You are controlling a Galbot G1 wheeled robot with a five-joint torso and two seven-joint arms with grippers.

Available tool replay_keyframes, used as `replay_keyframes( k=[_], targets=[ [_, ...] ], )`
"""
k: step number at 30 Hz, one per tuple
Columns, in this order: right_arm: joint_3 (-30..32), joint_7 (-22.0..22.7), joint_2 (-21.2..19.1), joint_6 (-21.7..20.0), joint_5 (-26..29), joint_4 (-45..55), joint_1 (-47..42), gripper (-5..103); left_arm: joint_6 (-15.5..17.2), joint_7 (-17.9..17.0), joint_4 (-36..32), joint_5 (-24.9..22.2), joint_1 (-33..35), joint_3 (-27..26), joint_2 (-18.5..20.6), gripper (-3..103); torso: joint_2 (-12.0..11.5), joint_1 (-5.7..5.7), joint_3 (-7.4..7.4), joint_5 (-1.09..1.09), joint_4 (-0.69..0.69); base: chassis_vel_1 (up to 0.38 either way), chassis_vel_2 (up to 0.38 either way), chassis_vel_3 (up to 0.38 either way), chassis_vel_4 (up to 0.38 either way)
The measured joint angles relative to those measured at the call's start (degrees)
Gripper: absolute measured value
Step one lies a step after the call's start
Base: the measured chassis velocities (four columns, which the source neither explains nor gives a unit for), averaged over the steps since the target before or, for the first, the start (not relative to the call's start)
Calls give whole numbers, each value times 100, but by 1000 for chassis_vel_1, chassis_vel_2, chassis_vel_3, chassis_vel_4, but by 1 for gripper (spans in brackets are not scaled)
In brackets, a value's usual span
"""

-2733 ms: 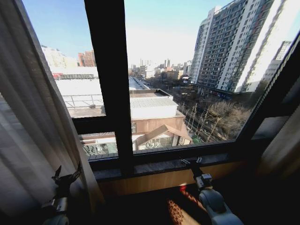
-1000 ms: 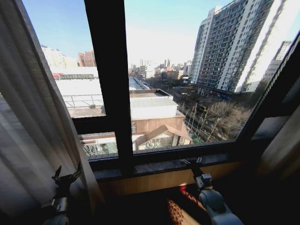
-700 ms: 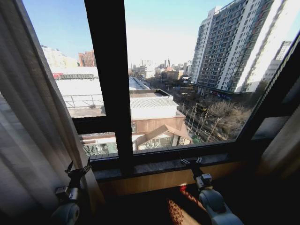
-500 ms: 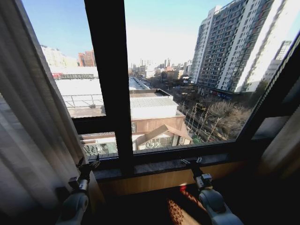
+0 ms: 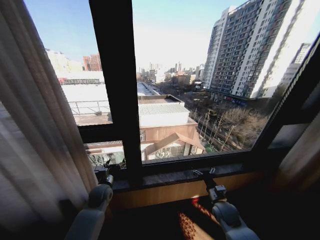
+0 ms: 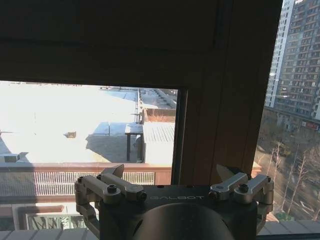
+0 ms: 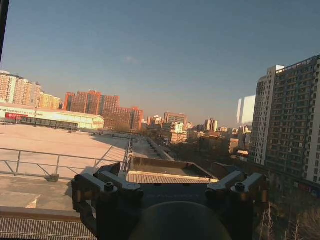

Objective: Open the curtains by pulling them apart, changing their state from closed to fully open.

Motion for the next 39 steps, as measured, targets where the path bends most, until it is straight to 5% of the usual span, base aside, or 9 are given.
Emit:
replay_keyframes(
  k=[3, 12, 26, 39],
  targets=[
    [0, 0, 0, 0, 0, 0, 0, 100, -61, 0, 41, 33, -15, 10, 16, 100, 0, 0, 0, 0, -1, 0, 0, 0, 0],
    [0, 0, 0, 0, 0, 0, 0, 100, -1652, 149, 567, 651, 80, -170, 256, 100, 0, 0, 0, 1, -1, 0, 0, 0, 0],
    [0, 0, 0, 0, 0, 0, 0, 100, -1825, 115, 261, 768, 560, -327, 193, 100, 0, 0, 0, 0, -1, 0, 0, 0, 0],
    [0, 0, 0, 0, 0, 0, 0, 100, -2079, -437, -541, 1290, 1698, -925, 89, 100, 0, -1, 0, 0, 0, 0, 0, 0, 0]
  ],
)
